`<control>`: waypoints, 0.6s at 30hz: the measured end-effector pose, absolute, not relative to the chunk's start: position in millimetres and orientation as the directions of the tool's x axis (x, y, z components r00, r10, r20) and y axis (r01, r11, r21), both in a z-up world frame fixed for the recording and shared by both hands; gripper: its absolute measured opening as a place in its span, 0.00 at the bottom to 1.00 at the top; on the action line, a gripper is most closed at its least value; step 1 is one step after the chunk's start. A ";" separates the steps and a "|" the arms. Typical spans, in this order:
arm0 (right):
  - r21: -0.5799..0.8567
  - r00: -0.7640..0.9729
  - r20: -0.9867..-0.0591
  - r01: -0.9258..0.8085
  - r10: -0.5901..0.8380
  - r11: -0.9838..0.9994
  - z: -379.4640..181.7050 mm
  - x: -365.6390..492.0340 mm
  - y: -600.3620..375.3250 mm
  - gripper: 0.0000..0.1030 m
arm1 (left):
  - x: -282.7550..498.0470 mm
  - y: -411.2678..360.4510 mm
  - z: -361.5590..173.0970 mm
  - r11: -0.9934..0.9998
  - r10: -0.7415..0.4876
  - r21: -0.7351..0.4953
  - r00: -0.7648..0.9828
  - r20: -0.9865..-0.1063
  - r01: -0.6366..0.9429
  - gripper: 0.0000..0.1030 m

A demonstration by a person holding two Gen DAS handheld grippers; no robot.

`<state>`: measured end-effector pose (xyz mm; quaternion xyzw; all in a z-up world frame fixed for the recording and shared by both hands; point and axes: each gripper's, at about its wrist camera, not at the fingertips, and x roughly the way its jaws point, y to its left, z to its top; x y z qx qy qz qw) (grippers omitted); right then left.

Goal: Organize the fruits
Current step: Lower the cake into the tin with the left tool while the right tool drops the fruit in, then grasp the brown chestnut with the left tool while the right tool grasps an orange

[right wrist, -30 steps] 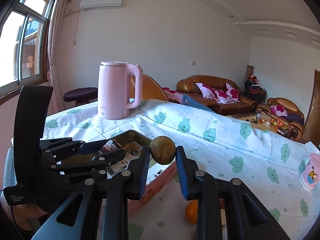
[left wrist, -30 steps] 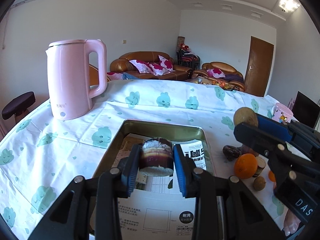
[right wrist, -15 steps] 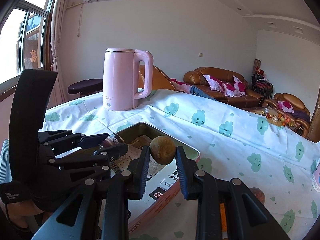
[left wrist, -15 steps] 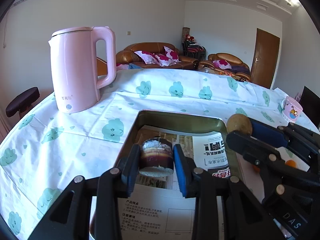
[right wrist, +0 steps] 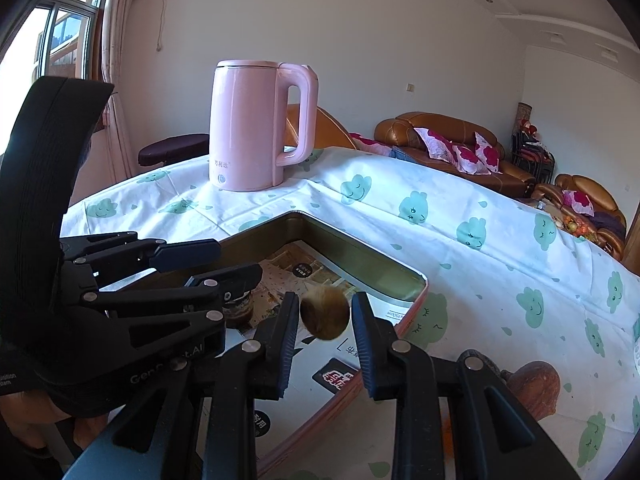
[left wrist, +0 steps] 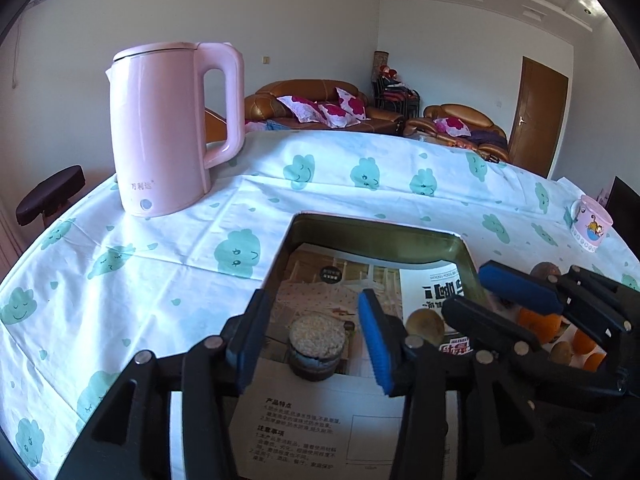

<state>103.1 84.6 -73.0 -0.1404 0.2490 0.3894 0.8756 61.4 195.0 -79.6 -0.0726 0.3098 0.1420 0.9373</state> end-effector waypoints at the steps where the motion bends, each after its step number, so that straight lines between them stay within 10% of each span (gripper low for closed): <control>1: -0.050 0.577 -0.542 -0.747 0.611 0.662 -71.9 102.6 82.4 0.36 | 59.6 195.4 -78.5 0.950 0.214 -0.058 0.773 -0.597 -0.308 0.55; 5: -0.040 0.598 -0.530 -0.726 0.601 0.687 -66.4 99.9 65.5 0.55 | 48.0 190.4 -71.6 0.953 0.196 -0.085 0.805 -0.560 -0.291 0.76; 18: -0.031 0.768 -0.489 -0.490 0.414 0.871 -65.9 59.9 -74.3 0.72 | 21.7 94.0 -65.4 0.994 -0.003 -0.095 0.874 -0.487 -0.049 0.77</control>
